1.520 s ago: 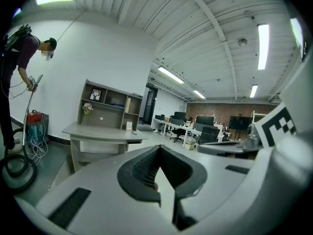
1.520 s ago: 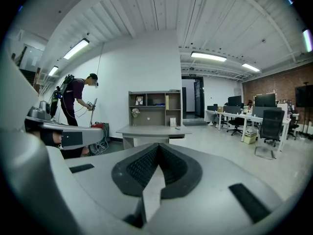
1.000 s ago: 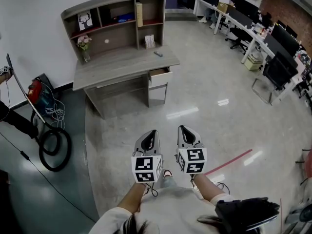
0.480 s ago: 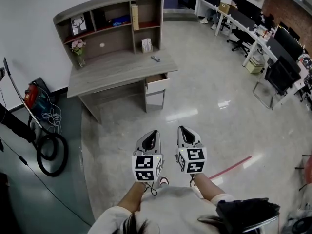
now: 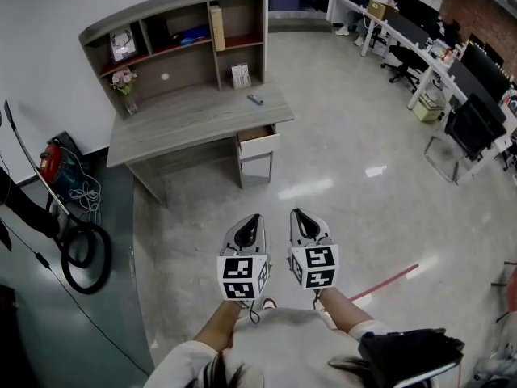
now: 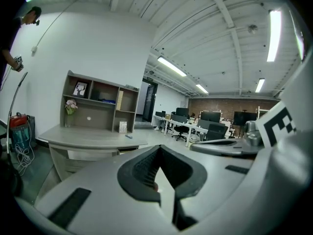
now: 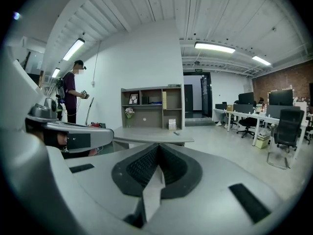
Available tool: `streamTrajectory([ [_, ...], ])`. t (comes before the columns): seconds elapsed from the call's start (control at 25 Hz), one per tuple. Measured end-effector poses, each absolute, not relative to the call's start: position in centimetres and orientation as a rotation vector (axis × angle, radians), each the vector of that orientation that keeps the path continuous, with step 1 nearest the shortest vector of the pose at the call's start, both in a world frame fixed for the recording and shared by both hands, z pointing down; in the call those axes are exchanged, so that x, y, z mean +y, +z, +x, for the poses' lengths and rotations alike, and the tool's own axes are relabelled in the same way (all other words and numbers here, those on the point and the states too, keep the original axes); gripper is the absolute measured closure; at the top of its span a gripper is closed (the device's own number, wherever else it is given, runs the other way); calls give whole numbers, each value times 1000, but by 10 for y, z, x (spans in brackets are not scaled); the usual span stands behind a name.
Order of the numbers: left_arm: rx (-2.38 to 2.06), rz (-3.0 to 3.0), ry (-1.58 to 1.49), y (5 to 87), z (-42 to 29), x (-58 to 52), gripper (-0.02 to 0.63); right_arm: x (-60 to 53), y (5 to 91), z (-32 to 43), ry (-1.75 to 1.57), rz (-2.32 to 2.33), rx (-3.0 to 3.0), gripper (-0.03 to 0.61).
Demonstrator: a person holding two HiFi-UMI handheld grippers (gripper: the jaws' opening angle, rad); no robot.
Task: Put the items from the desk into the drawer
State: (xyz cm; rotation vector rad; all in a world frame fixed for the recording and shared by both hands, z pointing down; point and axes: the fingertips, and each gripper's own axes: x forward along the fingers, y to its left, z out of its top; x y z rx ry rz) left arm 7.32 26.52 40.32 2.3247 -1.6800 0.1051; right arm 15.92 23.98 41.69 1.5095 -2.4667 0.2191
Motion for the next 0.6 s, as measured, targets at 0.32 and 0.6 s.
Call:
streamTrajectory([
  [0.32,-1696,2307,128,408,76,242,615,212,421,168,240,1501,-2465,580],
  [0.6,-1696,2299,133,412,74,223,615,195,427,168,249,1483,-2456,578],
])
